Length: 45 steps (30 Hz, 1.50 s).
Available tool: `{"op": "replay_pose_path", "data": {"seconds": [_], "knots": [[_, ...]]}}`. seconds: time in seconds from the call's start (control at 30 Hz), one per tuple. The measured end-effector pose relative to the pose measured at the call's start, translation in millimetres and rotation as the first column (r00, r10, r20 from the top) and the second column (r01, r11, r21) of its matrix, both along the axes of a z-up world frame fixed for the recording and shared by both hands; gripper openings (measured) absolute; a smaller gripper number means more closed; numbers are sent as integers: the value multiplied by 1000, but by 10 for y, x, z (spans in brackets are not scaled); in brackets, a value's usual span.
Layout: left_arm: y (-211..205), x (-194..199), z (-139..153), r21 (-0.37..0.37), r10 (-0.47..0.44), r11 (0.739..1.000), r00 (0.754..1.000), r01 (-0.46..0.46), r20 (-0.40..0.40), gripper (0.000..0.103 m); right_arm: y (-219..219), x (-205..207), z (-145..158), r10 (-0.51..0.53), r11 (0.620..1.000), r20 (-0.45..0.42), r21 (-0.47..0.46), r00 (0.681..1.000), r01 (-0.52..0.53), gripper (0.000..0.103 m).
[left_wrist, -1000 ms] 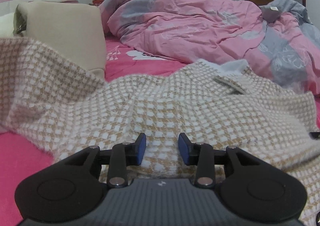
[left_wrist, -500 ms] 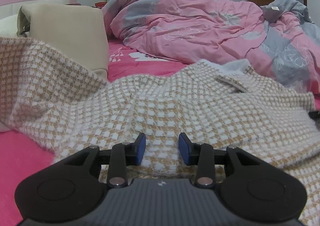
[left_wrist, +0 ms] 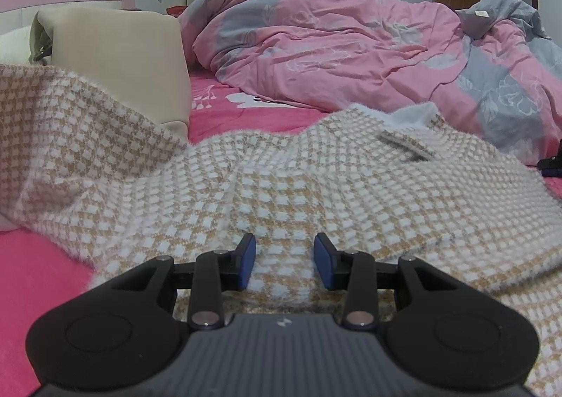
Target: Fold clothes
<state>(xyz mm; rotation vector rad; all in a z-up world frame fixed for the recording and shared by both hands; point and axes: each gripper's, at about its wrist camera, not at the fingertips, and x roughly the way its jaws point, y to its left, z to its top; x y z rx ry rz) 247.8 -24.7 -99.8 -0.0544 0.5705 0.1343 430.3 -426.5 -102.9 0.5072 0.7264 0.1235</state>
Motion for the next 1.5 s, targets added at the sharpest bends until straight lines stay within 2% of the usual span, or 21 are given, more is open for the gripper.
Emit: {"op": "replay_pose_path", "data": {"seconds": [0.1, 0.23, 0.33, 0.4, 0.43, 0.47, 0.53, 0.6, 0.7, 0.83, 0.87, 0.97, 1.03, 1.1, 1.23, 1.3, 1.37, 1.5], "knots": [[-7, -4, -4, 2, 1, 1000, 1000, -1, 1, 39, -181, 73, -19, -18, 993, -24, 115, 1000, 20, 27], [-10, 4, -6, 4, 2, 1000, 1000, -2, 0, 39, -396, 177, -39, -31, 968, -61, 248, 998, 45, 33], [-12, 0, -7, 4, 2, 1000, 1000, -2, 0, 39, -343, 269, -19, 1, 976, -99, 215, 995, 20, 31], [-13, 0, -9, 5, 3, 1000, 1000, -3, 0, 39, -317, 326, 4, 19, 983, -120, 184, 993, 3, 23], [-12, 1, -9, 5, 3, 1000, 1000, -3, 0, 40, -296, 339, 26, 30, 988, -128, 155, 991, -9, 12], [-10, 0, -9, 4, 3, 1000, 1000, -3, 0, 40, -267, 339, 57, 37, 992, -127, 125, 991, -21, 8], [-10, -2, -9, 4, 2, 1000, 1000, -2, 1, 40, -169, 279, 156, 41, 998, -84, 49, 996, -37, 7], [-9, -1, -8, 4, 2, 1000, 1000, -2, 1, 40, -22, 255, 178, 33, 997, -47, -67, 998, -36, 6], [-5, -1, -9, 3, 1, 1000, 1000, -1, 2, 40, 199, 271, 134, 19, 972, -25, -235, 1000, -25, 6], [0, 4, -11, 2, 0, 1000, 1000, 0, 1, 40, 493, 291, 76, 7, 894, 7, -447, 1000, -3, 6], [1, 5, -12, 2, 0, 1000, 1000, 0, 1, 40, 534, 298, 72, 2, 880, 13, -476, 1000, 4, 6], [-12, 6, -12, 7, 1, 1000, 1000, -1, 0, 40, 410, 248, 177, -16, 909, 28, -417, 999, 27, 11], [-26, 8, -10, 13, 2, 1000, 1000, -2, -2, 40, 263, 83, 339, -40, 923, 72, -379, 997, 65, 15], [-47, 15, -5, 25, 3, 1000, 1000, -3, -6, 40, 105, -146, 526, -55, 936, 98, -342, 994, 86, 15], [-73, 30, 10, 43, 2, 999, 1000, -2, -15, 40, 2, -657, 827, 28, 959, 86, -284, 996, -3, 15], [-92, 36, 15, 54, 4, 999, 1000, -3, -18, 40, 109, -928, 826, 114, 959, 41, -266, 993, -99, 14], [-111, 38, 17, 66, 3, 998, 1000, -2, -20, 41, 282, -1091, 679, 194, 938, -18, -288, 981, -191, 12], [-74, 60, 35, 46, -14, 999, 1000, 15, -24, 43, 572, -1207, 381, 195, 901, -75, -380, 978, -208, 10]]}}
